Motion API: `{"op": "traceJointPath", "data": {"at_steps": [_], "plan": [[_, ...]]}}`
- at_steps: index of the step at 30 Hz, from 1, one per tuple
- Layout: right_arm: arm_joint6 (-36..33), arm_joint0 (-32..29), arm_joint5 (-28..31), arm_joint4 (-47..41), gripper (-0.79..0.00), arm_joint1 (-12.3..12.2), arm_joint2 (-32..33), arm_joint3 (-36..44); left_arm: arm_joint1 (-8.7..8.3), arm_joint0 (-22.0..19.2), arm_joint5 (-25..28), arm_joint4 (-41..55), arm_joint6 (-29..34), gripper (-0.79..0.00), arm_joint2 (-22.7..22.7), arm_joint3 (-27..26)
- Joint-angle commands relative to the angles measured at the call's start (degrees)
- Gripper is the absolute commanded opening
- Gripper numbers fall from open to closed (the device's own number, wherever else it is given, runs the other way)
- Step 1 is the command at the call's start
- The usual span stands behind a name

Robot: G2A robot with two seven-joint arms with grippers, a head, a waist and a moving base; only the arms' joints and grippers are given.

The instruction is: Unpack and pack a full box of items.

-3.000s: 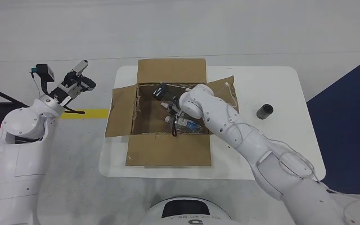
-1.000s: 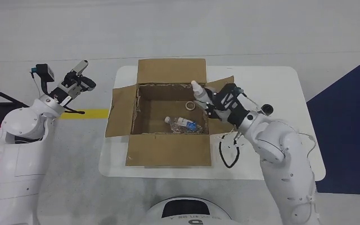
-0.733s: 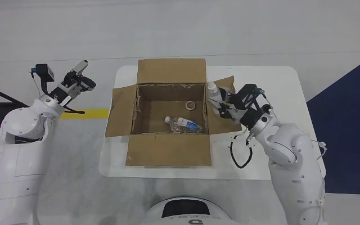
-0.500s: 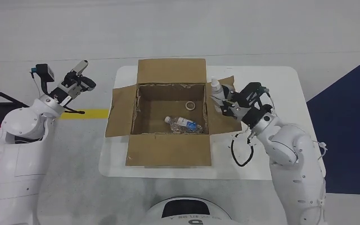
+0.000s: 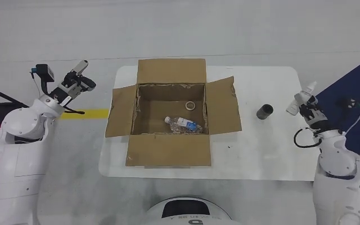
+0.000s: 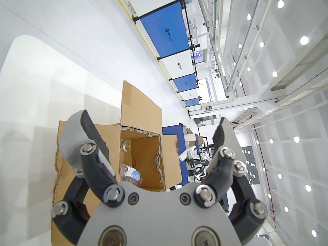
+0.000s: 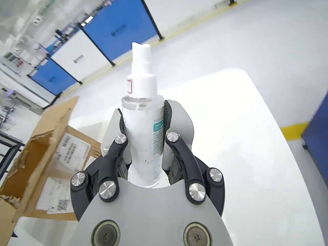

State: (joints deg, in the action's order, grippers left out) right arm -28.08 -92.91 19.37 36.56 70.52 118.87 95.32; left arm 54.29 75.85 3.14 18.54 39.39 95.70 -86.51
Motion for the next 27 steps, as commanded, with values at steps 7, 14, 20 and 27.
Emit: {"op": "traceJointPath", "data": {"at_steps": [7,14,20,27], "plan": [[-16.55,6.29,-7.28,4.15,-0.785,-1.82,-0.82,-7.64,0.00,-0.01,0.00,0.00,0.00,0.000,0.00,0.00],[-23.71,10.14,-7.92,5.35,-0.785,-2.82,-3.48,-12.62,0.00,-0.01,0.00,0.00,0.00,0.000,0.00,0.00],[-25.53,13.05,-9.02,6.16,-0.785,-3.26,-6.53,-15.58,0.00,-0.01,0.00,0.00,0.00,0.000,0.00,0.00],[-26.34,16.15,-11.11,7.79,-0.668,-3.65,-9.93,-18.92,0.00,-0.01,0.00,0.00,0.00,0.000,0.00,0.00]]}}
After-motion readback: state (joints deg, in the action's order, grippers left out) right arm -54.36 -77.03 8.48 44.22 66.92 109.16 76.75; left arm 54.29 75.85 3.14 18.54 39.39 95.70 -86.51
